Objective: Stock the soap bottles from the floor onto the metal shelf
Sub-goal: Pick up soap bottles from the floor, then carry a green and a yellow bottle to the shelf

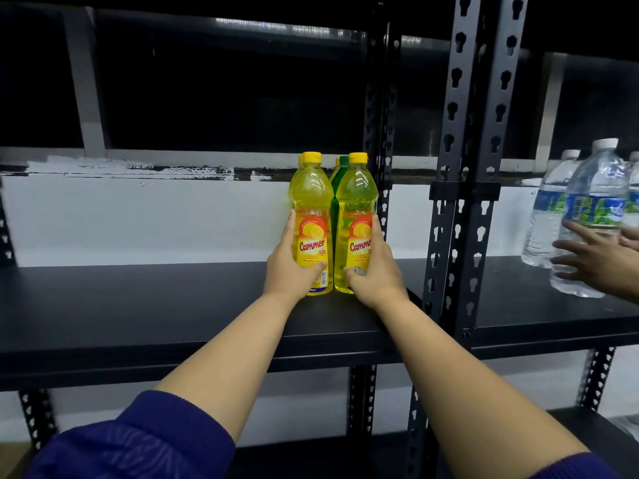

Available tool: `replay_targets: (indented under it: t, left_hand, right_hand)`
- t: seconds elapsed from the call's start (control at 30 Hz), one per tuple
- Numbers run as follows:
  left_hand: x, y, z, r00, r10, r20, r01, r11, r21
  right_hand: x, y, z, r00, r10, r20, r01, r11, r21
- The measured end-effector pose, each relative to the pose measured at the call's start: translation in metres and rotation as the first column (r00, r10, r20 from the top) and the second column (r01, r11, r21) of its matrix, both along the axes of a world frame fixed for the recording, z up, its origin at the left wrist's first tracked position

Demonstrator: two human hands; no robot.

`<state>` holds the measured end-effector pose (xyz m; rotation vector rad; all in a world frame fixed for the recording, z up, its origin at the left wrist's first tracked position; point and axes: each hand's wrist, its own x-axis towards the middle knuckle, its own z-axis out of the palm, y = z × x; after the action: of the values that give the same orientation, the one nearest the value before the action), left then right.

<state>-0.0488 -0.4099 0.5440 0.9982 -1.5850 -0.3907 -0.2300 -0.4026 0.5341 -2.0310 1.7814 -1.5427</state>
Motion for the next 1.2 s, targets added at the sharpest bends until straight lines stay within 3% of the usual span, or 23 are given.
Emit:
replay_targets:
  t: [0.4, 0.53, 0.6, 0.67, 0.8, 0.93, 1.07, 1.2]
  left_hand:
    - [0.003, -0.003, 0.0, 1.0, 0.005, 0.021, -0.005, 1.0, 0.014]
    - [0.003, 0.009, -0.001, 0.987, 0.111, 0.112, -0.112, 0.994, 0.001]
    - [0.007, 0.02, 0.003, 0.929, 0.253, 0.27, -0.27, 0.962, 0.027]
    - [0.018, 0.037, 0.004, 0.803, 0.369, 0.469, -0.417, 0.909, -0.001]
    - [0.051, 0.088, -0.009, 0.634, 0.432, 0.642, -0.51, 0.857, -0.073]
    - [0.088, 0.157, -0.036, 0.591, 0.462, 0.662, -0.541, 0.835, -0.1]
    - [0.124, 0.228, -0.08, 0.629, 0.477, 0.614, -0.532, 0.84, -0.107]
    - [0.155, 0.279, -0.136, 0.583, 0.507, 0.634, -0.597, 0.797, -0.088]
  right_hand:
    - [0.007, 0.002, 0.002, 1.0, 0.008, 0.008, -0.008, 1.0, -0.001]
    - [0.013, 0.015, 0.006, 0.989, -0.107, -0.103, 0.102, 0.993, -0.055]
    - [0.014, 0.025, 0.009, 0.966, -0.159, -0.202, 0.146, 0.986, -0.075]
    - [0.015, 0.033, 0.01, 0.949, -0.155, -0.273, 0.139, 0.987, -0.078]
    - [0.026, 0.065, -0.007, 0.914, -0.161, -0.373, 0.124, 0.985, -0.121]
    - [0.06, 0.131, -0.051, 0.936, -0.055, -0.349, 0.012, 0.992, -0.123]
    - [0.102, 0.197, -0.099, 0.938, 0.133, -0.319, -0.17, 0.981, -0.09]
    - [0.142, 0.238, -0.153, 0.918, 0.299, -0.26, -0.305, 0.952, 0.017]
